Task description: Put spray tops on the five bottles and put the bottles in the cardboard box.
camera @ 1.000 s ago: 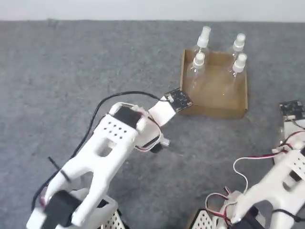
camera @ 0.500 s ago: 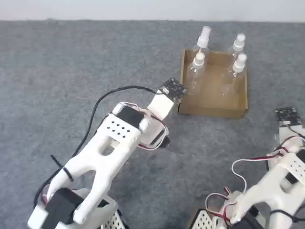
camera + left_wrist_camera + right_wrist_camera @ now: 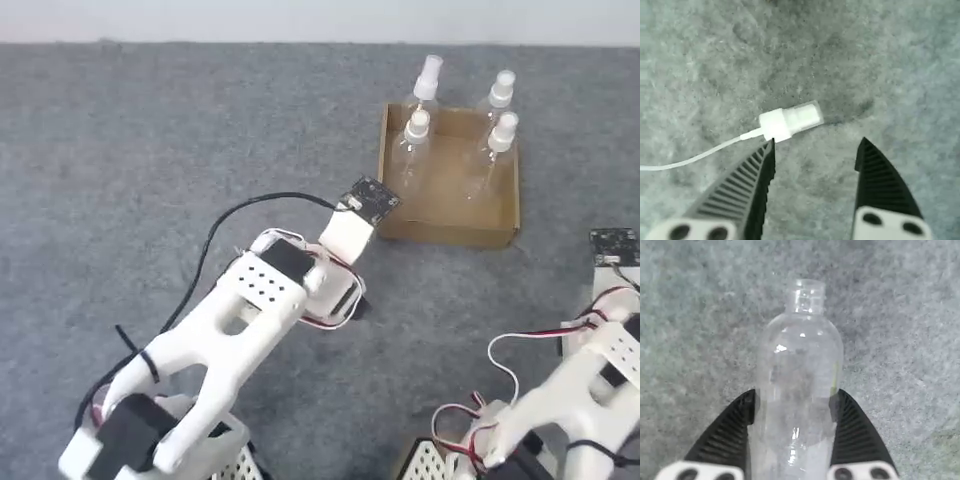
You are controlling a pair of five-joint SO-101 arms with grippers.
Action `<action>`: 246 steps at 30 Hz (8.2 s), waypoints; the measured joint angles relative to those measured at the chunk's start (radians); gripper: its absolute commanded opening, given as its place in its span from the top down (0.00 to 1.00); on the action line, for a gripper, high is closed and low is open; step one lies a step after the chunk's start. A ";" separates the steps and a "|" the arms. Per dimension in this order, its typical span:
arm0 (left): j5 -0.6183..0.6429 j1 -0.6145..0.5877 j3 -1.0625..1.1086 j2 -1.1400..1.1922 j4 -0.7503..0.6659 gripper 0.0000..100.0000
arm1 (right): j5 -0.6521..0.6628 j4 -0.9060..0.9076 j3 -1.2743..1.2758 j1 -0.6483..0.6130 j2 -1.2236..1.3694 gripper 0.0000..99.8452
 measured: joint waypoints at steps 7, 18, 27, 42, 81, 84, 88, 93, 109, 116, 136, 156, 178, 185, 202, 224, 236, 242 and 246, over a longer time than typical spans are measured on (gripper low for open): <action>0.000 -0.026 0.000 0.000 0.000 0.76 | 0.000 0.000 0.000 0.000 0.000 0.99; 0.000 -0.025 0.000 0.000 0.000 0.76 | 0.000 0.000 0.057 0.000 0.000 0.99; 0.000 -0.025 0.000 0.000 0.000 0.76 | 0.000 0.000 0.057 0.000 0.000 0.99; -0.012 -0.025 -0.008 0.000 0.028 0.76 | 0.000 0.000 0.057 0.000 0.000 0.99; -0.488 -0.057 -0.066 0.012 0.068 0.76 | 0.032 -0.049 -0.537 -0.048 0.677 0.99; -0.517 -0.057 -0.035 0.014 0.028 0.76 | 0.032 -0.049 -0.540 -0.075 0.677 0.99; -0.572 -0.058 -0.034 0.017 0.006 0.76 | 0.032 -0.049 -0.540 -0.091 0.677 0.99; -0.582 -0.097 -0.037 0.143 -0.054 0.76 | 0.032 -0.049 -0.540 -0.087 0.677 0.99; -0.618 -0.080 -0.117 0.382 -0.147 0.78 | 0.032 -0.049 -0.540 -0.087 0.677 0.99; -0.592 -0.080 -0.175 0.419 -0.152 0.92 | 0.032 -0.049 -0.540 -0.087 0.677 0.99; -0.158 -0.192 -0.381 0.419 0.015 0.94 | 0.032 -0.049 -0.540 -0.087 0.677 0.99; -0.388 -0.153 -0.603 0.661 0.068 0.82 | 0.032 -0.049 -0.540 -0.087 0.677 0.99; -0.399 -0.146 -0.632 0.760 0.043 0.88 | 0.032 -0.049 -0.540 -0.087 0.677 0.99; -0.362 -0.141 -0.632 0.744 0.038 0.97 | 0.032 -0.049 -0.540 -0.087 0.677 0.99; -0.075 -0.269 -0.445 0.175 0.107 0.98 | 0.032 -0.049 -0.540 -0.087 0.677 0.88; 0.089 -0.345 0.080 -0.121 -0.245 0.97 | 0.029 0.265 -0.787 -0.170 0.677 0.73; 0.144 -0.348 0.126 -0.121 -0.311 0.97 | 0.028 0.308 -0.787 -0.227 0.677 0.74; 0.144 -0.348 0.143 -0.123 -0.318 0.97 | 0.028 0.371 -0.787 -0.230 0.677 0.74; 0.144 -0.348 0.143 -0.123 -0.318 0.97 | 0.028 0.381 -0.787 -0.230 0.677 0.74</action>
